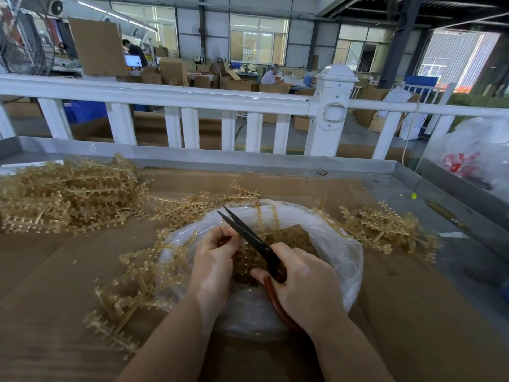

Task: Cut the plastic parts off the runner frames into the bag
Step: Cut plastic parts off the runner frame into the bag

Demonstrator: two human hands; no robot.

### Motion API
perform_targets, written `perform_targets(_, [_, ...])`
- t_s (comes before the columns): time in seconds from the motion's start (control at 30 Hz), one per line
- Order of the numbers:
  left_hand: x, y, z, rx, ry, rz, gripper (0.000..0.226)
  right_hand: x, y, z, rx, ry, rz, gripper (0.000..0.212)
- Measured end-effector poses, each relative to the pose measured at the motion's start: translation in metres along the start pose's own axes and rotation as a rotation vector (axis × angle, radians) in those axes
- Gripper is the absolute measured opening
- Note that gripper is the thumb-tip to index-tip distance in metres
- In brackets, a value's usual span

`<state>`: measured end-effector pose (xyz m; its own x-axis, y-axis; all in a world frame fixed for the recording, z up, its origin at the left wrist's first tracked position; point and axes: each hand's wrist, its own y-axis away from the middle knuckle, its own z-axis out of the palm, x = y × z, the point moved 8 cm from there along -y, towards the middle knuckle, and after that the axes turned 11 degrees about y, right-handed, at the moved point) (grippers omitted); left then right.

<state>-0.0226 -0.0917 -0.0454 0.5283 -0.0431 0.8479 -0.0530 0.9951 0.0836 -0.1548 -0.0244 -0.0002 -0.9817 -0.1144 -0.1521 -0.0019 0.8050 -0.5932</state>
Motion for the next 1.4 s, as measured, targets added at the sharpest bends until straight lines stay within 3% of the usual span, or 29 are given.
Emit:
perform_targets(0.2, [0.0,0.0,0.001,-0.047,-0.1,0.013,0.016,0.002,0.001,0.004,0.006,-0.019,-0.003,0.036])
perform_targets(0.33, [-0.001,0.001,0.002,-0.048,-0.132,0.027,0.029,0.003,0.001,0.005,0.004,-0.008,0.011,0.037])
perform_targets(0.43, [-0.001,0.001,0.002,-0.048,-0.129,0.045,0.023,0.004,0.001,0.005,0.011,-0.004,0.016,0.035])
perform_targets(0.6, [-0.001,0.002,0.002,-0.082,0.055,0.026,0.027,0.003,0.0,0.005,0.017,0.006,0.017,0.034])
perform_targets(0.7, [-0.002,0.0,0.0,-0.071,0.175,0.006,0.012,0.004,0.0,0.004,0.02,-0.005,0.025,0.034])
perform_targets(1.07, [0.002,-0.005,-0.006,-0.052,0.3,0.078,0.015,0.003,0.0,0.006,-0.023,-0.03,0.014,0.041])
perform_targets(1.4, [-0.002,-0.008,-0.008,-0.047,0.422,-0.003,0.011,0.002,0.001,0.006,-0.034,-0.038,-0.013,0.042])
